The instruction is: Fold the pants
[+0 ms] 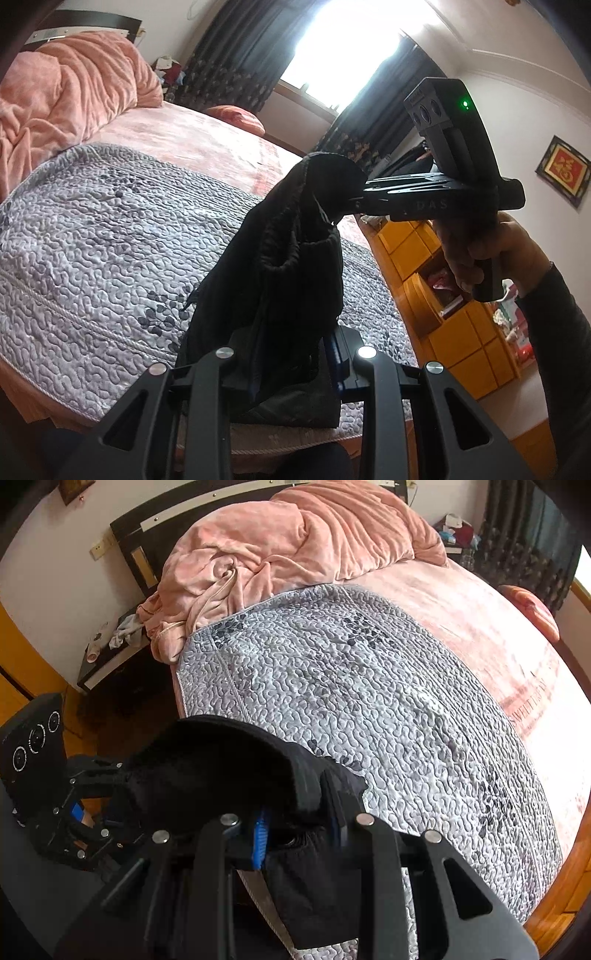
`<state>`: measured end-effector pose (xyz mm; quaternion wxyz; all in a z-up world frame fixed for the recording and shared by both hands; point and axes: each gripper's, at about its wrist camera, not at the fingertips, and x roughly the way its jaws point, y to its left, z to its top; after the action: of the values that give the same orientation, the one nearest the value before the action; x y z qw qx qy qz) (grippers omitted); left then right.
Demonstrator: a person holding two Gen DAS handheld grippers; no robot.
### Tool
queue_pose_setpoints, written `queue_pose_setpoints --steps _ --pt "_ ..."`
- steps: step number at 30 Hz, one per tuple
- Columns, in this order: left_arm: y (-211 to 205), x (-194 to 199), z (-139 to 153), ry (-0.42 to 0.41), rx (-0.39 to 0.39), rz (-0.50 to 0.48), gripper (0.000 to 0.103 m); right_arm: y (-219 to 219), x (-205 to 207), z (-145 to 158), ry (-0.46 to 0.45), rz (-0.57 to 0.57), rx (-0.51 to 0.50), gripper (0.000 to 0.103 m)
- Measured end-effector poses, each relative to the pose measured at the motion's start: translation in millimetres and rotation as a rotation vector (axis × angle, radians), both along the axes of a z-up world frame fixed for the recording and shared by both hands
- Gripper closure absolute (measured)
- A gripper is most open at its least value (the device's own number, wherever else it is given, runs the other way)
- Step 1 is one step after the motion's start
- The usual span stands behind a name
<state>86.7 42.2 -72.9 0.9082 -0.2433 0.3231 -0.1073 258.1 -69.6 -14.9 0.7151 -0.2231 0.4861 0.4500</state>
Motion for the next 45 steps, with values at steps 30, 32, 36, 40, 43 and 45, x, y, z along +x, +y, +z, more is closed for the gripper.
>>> queue_pose_setpoints --steps 30,32,36,40,43,45 --pt "-126 26 -31 0.072 0.104 -0.223 0.075 -131 -12 -47 -0.015 -0.131 0.026 0.078" --pt "-132 29 -34 0.078 0.106 -0.235 0.075 -138 -12 -52 -0.017 -0.138 0.027 0.078" --pt "-144 33 -42 0.096 0.106 -0.264 0.075 -154 -13 -62 -0.018 -0.150 0.032 0.078" --pt "-157 39 -51 0.117 0.111 -0.292 0.075 -168 -13 -74 -0.017 -0.163 0.038 0.078" --pt "-166 44 -58 0.131 0.121 -0.311 0.075 -177 -13 -82 -0.020 -0.170 0.047 0.078" --pt "-173 46 -60 0.135 0.136 -0.320 0.075 -183 -13 -87 -0.021 -0.173 0.050 0.078"
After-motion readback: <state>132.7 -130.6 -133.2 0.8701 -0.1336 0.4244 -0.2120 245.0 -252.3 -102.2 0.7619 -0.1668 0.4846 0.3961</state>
